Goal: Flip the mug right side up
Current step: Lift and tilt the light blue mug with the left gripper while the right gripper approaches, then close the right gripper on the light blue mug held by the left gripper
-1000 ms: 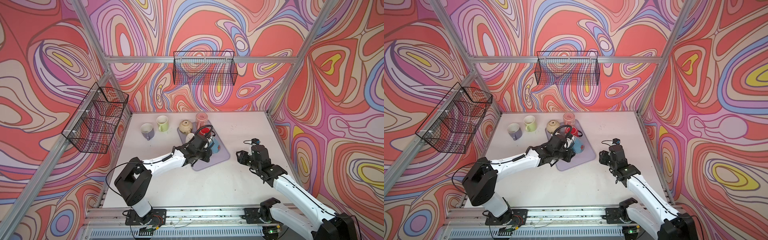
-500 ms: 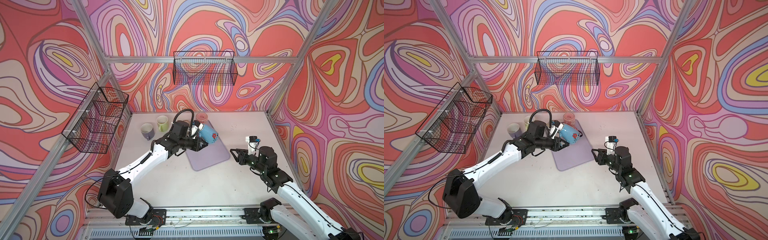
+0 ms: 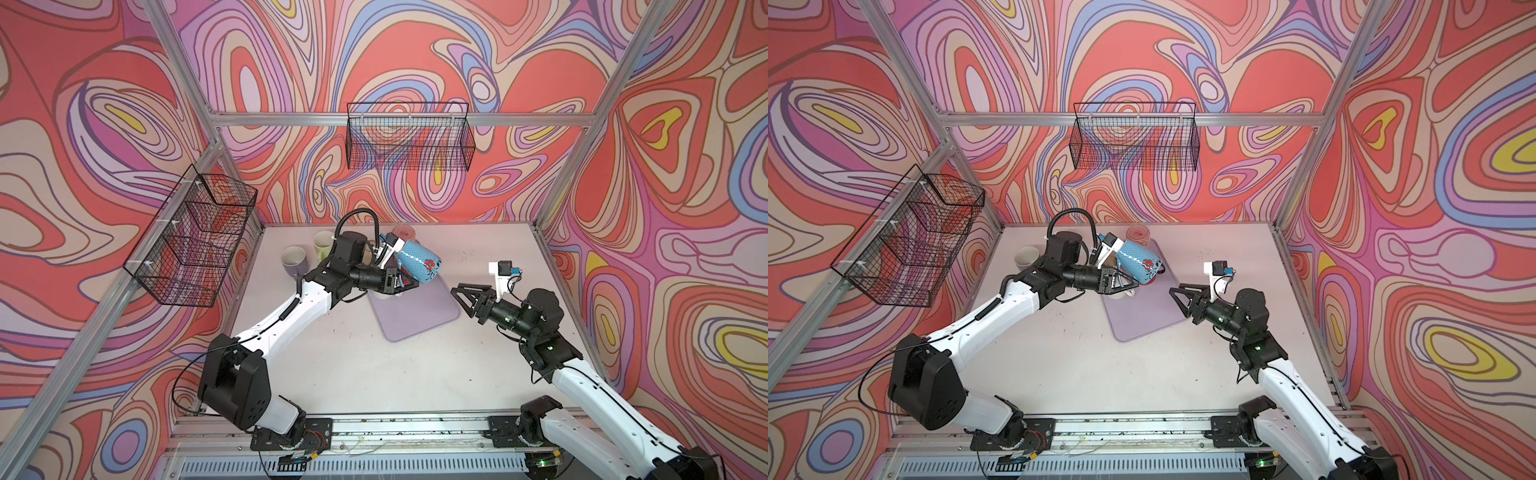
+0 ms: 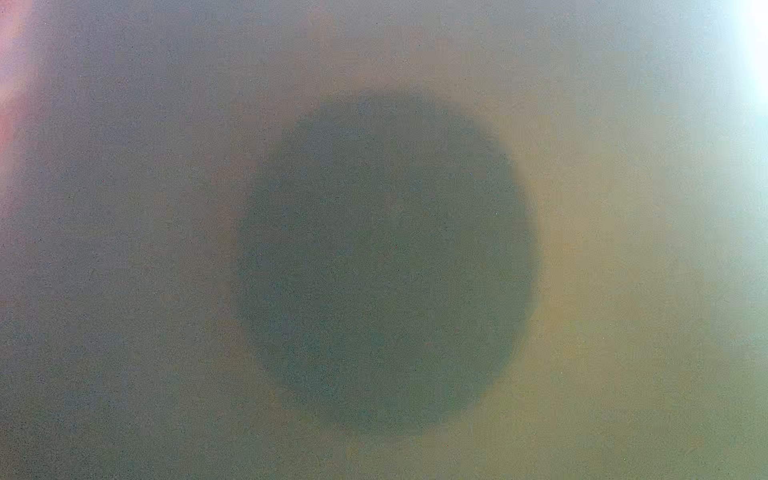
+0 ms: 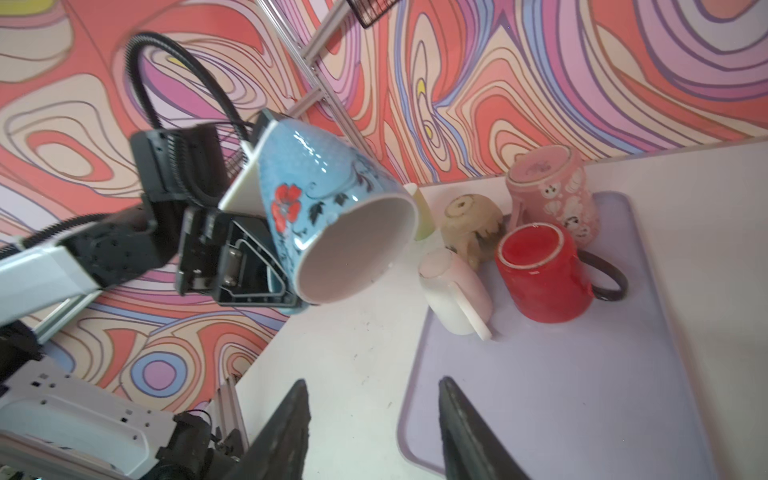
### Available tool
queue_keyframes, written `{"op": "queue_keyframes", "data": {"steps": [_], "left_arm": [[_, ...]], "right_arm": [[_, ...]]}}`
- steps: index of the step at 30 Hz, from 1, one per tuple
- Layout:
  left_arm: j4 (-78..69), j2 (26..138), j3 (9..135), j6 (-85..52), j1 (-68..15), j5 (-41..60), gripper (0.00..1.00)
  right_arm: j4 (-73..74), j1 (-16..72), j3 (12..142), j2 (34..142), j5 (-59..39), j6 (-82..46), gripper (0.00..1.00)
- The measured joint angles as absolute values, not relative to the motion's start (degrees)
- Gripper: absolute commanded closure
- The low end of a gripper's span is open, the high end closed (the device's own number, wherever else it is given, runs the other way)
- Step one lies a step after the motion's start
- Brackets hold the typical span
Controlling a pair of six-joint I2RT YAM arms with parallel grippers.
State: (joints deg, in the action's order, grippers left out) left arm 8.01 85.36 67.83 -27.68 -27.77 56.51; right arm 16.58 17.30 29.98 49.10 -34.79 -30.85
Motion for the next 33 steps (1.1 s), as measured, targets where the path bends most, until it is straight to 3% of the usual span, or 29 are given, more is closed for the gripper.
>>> {"op": "queue_keyframes", "data": {"steps": [13, 33], "left_arm": [[-8.45, 85.34, 61.12, -39.55, -27.38, 60.49, 1.0], [-16.86, 84.84, 59.35, -45.76, -27.38, 62.22, 1.0]], "right_arm": [[24.23, 27.75, 35.62, 57.89, -34.06, -31.62, 0.49], [26.06, 31.33, 41.54, 64.75, -29.15, -28.53, 0.49]]}}
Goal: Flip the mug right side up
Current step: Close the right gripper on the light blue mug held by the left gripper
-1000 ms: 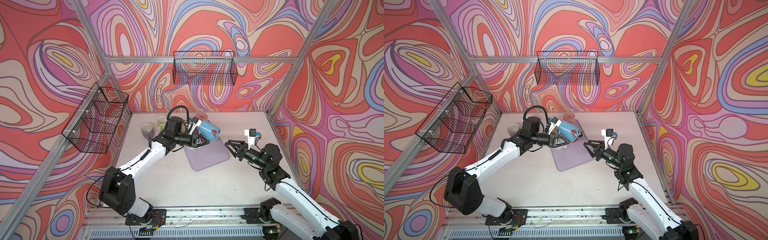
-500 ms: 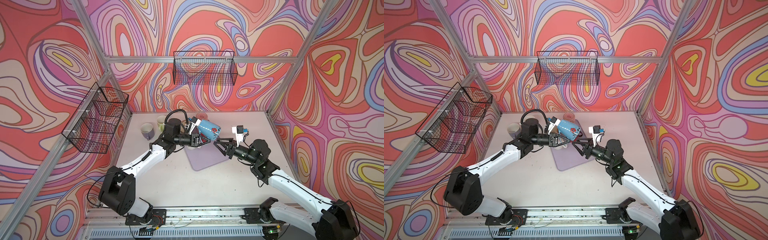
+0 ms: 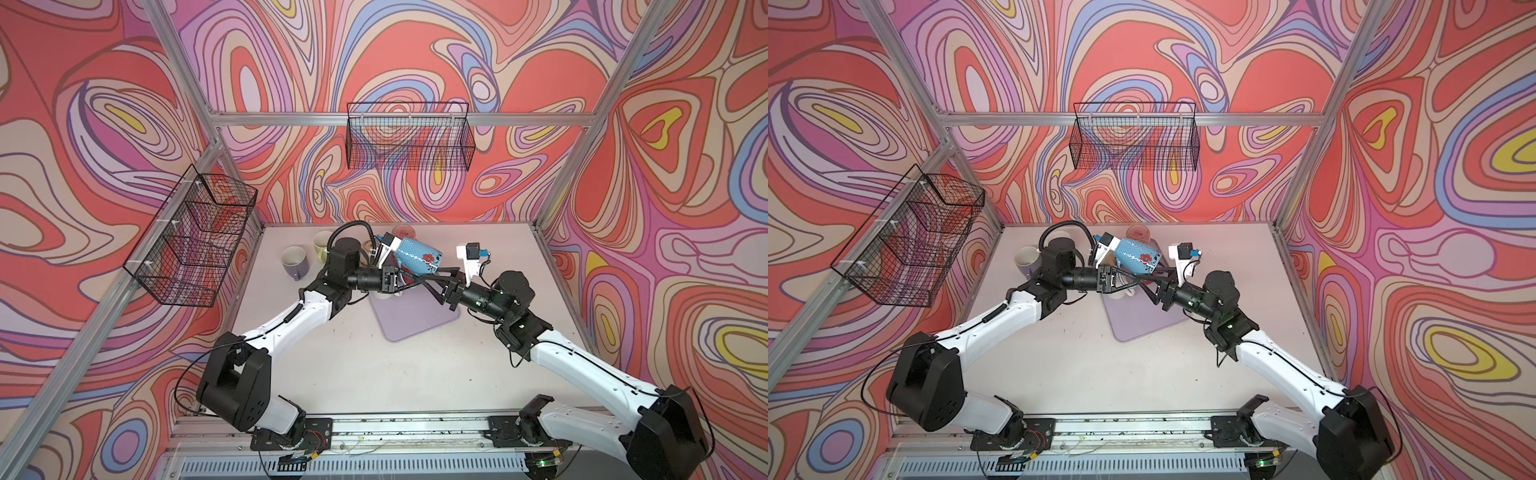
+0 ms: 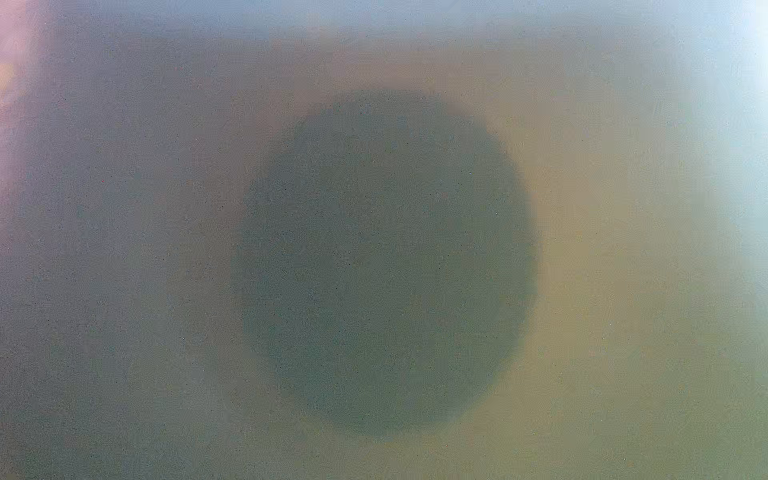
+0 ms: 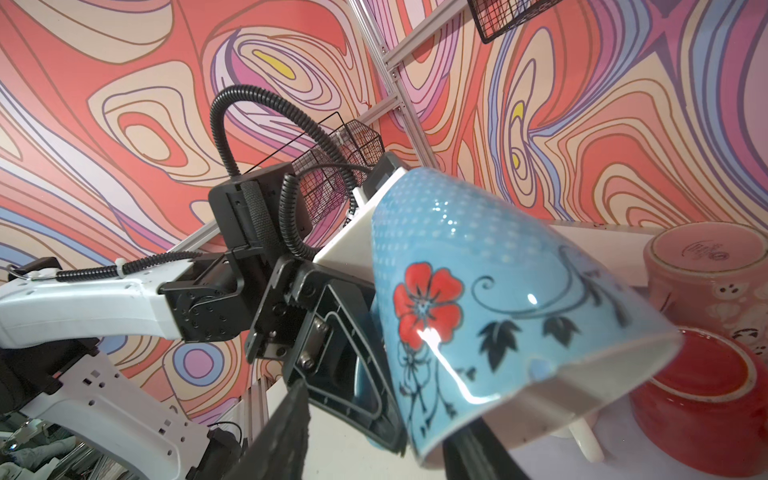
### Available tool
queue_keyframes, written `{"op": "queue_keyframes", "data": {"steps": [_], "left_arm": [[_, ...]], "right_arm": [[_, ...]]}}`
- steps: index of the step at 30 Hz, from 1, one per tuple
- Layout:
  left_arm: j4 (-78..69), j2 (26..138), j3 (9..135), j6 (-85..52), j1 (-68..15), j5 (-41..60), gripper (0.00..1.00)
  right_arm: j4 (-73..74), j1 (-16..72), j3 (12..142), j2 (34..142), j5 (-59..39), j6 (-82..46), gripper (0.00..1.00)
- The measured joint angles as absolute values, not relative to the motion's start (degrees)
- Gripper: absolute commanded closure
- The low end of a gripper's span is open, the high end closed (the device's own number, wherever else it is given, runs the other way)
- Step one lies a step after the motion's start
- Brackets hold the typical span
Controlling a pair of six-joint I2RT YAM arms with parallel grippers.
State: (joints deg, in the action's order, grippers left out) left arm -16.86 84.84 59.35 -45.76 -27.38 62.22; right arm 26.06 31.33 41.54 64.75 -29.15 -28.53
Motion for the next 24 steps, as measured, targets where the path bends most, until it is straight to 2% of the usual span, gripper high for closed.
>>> {"op": "queue_keyframes", "data": {"steps": [13, 24], "left_arm": [[-22.48, 85.91, 57.52, -49.65, -27.27, 63.81, 1.0], [-22.57, 85.97, 57.52, -49.82, -26.61, 66.06, 0.97]], "right_arm": [[29.39, 33.54, 45.01, 71.29, -27.31, -28.6, 0.64], [31.11, 33.74, 45.01, 72.14, -26.3, -29.61, 0.88]]}}
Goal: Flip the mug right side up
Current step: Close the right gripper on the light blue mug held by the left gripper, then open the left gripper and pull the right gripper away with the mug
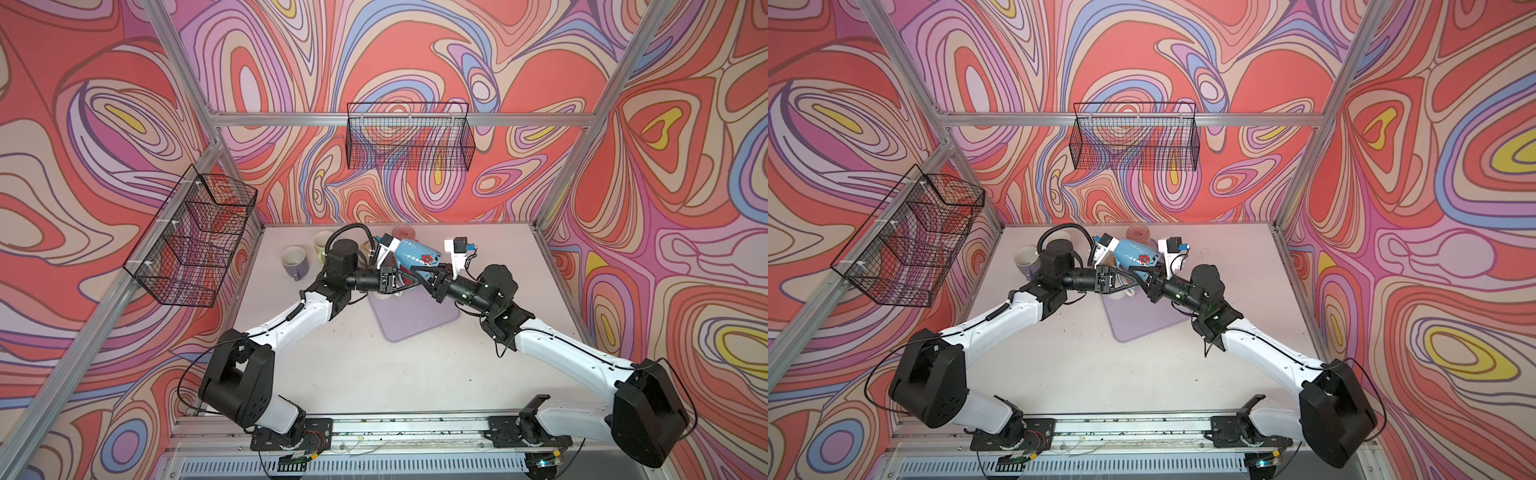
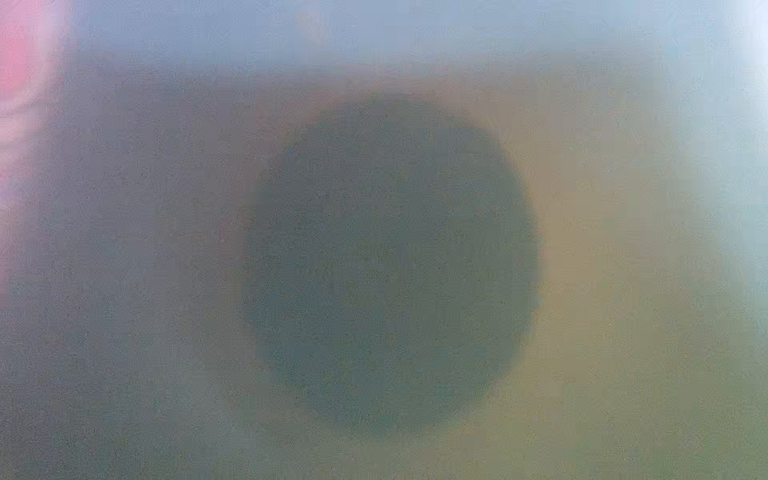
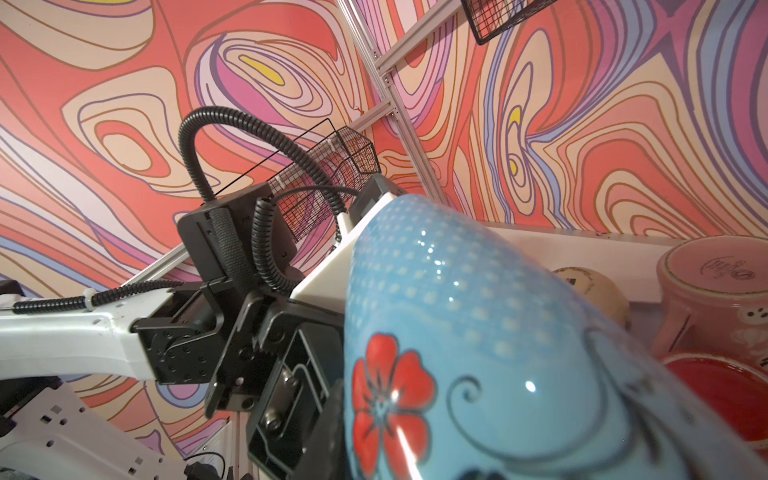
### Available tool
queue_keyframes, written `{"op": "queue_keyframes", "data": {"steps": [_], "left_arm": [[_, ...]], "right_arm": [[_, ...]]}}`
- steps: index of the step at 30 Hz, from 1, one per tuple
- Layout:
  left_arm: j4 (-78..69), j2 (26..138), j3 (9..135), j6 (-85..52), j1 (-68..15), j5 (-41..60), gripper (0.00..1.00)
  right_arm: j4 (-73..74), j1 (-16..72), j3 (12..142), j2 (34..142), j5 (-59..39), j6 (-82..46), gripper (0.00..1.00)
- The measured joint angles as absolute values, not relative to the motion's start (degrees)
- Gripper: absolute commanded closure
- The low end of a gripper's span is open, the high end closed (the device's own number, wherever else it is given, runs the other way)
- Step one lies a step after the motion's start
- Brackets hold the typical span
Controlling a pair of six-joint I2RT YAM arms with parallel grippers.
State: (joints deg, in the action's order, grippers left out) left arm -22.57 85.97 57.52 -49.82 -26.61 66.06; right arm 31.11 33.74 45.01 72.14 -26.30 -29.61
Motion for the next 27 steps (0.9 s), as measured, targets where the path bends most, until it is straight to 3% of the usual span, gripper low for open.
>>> {"op": "queue_keyframes", "data": {"steps": [4, 10, 17, 27], "left_arm": [[-22.5, 85.97, 57.52, -49.78, -26.52, 66.39, 0.9], [-21.8, 85.89, 57.56, -48.21, -26.52, 65.28, 0.65], [-16.14, 85.8, 58.02, -43.88, -27.03, 62.04, 0.49], [-10.94, 85.47, 58.39, -38.39, -26.83, 57.6, 0.42]], "right_arm": [[31.18, 33.78, 45.01, 72.14, -26.44, -29.56, 1.0], [30.79, 33.95, 45.01, 72.14, -25.91, -29.78, 1.0], [29.34, 34.22, 45.04, 72.14, -24.43, -29.74, 1.0], [25.98, 34.22, 45.04, 72.12, -22.79, -29.95, 1.0]]}}
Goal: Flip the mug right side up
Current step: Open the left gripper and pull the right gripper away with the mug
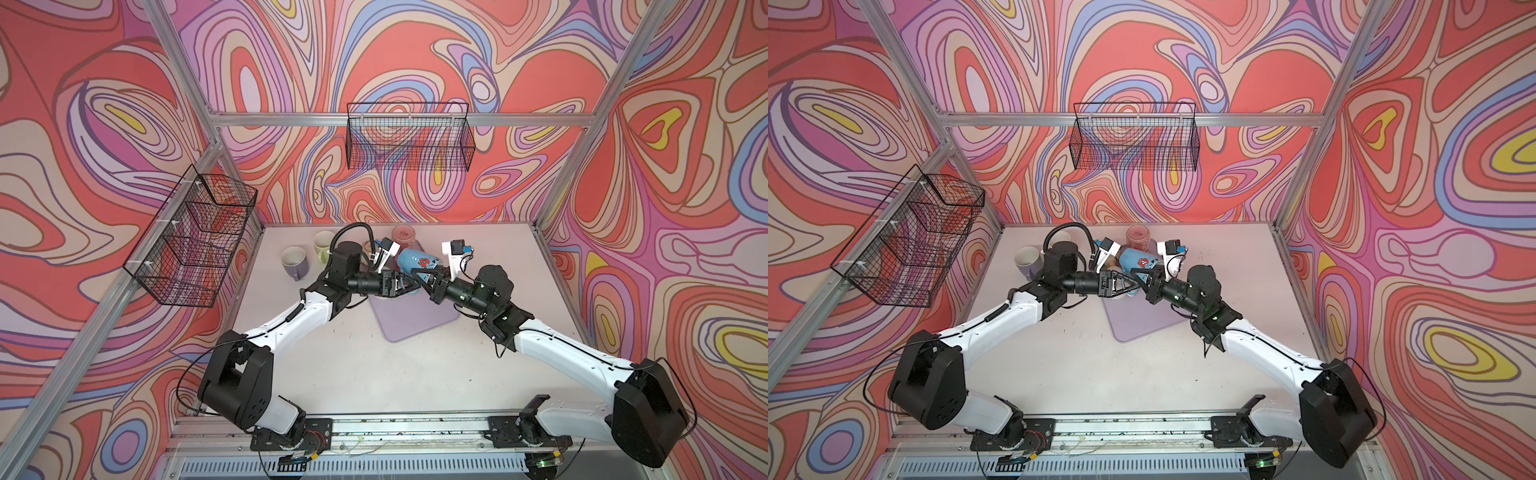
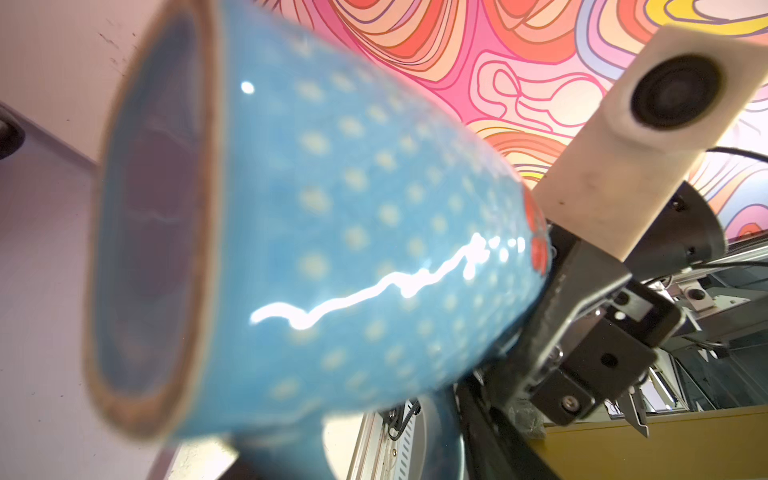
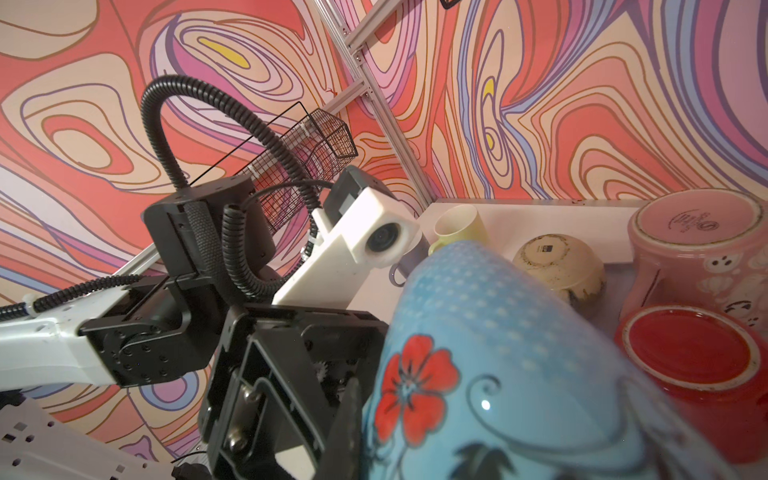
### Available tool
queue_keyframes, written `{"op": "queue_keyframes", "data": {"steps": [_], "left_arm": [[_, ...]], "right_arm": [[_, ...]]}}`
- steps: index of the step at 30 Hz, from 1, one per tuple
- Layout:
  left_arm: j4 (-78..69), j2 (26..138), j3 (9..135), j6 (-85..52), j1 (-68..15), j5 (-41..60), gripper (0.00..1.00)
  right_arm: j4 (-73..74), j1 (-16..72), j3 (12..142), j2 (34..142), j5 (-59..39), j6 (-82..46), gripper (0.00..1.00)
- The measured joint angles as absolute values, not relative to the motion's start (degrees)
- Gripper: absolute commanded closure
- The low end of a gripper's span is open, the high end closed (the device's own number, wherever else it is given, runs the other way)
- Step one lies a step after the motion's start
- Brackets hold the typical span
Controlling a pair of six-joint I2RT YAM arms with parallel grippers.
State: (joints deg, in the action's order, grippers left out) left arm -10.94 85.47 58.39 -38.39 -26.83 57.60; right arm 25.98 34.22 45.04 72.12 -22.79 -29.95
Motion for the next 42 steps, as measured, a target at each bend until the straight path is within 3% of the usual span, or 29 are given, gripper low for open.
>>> {"op": "queue_keyframes", "data": {"steps": [12, 27, 42], "left_arm": [[0.03, 82.87, 61.28, -30.02, -24.95, 49.28, 0.4], [14.9, 79.24, 65.3, -17.65, -23.99, 39.46, 0.39], [25.85, 74.06, 67.64, -5.43, -25.06, 24.18, 0.41]], "right_arm": [[16.95, 34.65, 46.83, 70.87, -19.62, -28.71, 1.0], [-13.65, 34.37, 63.24, 72.29, -12.84, -21.12, 1.0], [-40.73, 24.91, 77.32, 80.86, -8.03, -13.08, 1.0]]}}
